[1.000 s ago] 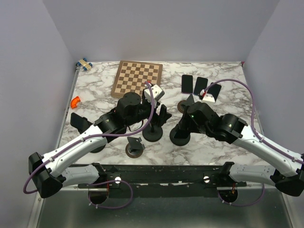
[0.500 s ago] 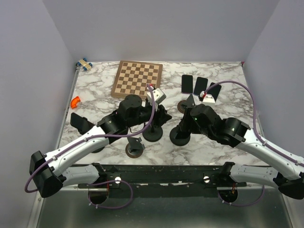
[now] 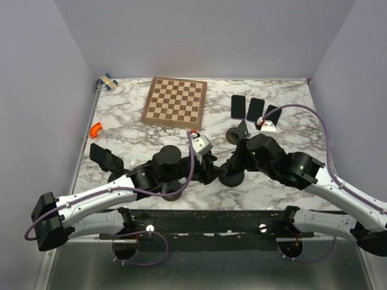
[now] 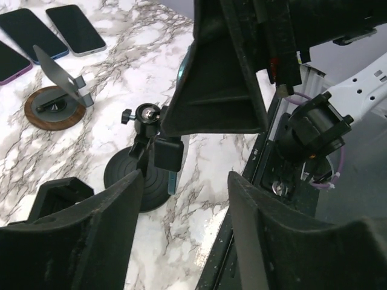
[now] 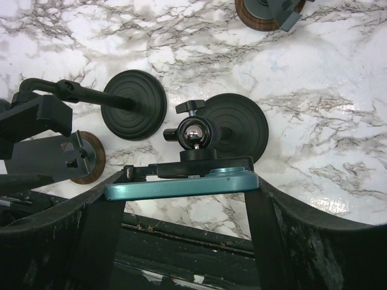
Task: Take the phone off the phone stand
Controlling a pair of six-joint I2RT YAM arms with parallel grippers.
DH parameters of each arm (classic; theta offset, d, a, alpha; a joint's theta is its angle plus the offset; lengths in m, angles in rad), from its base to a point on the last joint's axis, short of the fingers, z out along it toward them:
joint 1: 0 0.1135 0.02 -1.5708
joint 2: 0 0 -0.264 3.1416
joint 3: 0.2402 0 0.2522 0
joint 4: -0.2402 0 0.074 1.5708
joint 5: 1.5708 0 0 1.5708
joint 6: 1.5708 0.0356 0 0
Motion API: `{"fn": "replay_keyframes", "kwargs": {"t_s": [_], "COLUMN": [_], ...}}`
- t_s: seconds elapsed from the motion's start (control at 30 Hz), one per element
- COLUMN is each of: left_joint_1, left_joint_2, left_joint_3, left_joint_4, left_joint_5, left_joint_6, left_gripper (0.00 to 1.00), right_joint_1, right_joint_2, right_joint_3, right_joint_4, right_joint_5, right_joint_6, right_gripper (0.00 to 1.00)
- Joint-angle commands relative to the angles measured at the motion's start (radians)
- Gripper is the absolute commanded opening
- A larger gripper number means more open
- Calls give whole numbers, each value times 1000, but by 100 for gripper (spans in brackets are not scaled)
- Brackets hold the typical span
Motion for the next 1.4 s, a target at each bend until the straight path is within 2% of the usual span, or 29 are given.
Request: {"fn": "replay_keyframes", "kwargs": {"t_s": [0.0,0.1,0.4,0.53,0.63,0.77,0.9,1.2,1.27,1.37], "left_joint_1": [-30,-31,-28,-10,12,17,16,17,16,15], "left_joint_2": [31,73,168,214,244,259,271,304,308,305], "left_joint_3": [14,33,83,114,134,145,147,165,170,167], "left_joint_4": [41,24,8,2,-8,-16,-16,-36,-43,-43], "left_joint_5": [-73,-80,0,33,57,74,93,106,101,104], "left_joint_6": [9,8,27,28,24,30,23,23,30,38], "left_gripper": [70,75,76,81,81,69,61,53,46,31], "right_joint_1": [6,6,6,6,6,6,6,6,6,5], "right_joint_2": [-39,-38,-37,-35,-32,-30,-25,-31,-30,-24], "right_joint_3": [3,-1,-6,-1,0,2,6,6,-1,-11], "right_joint_4": [75,73,83,85,86,90,93,91,95,95], "right_joint_5": [15,19,2,-3,-4,-4,-5,-6,-8,11], "right_joint_6": [-4,-3,-8,-12,-16,-19,-22,-21,-21,-26], "right_gripper": [1,1,1,1,1,1,1,1,1,1]}}
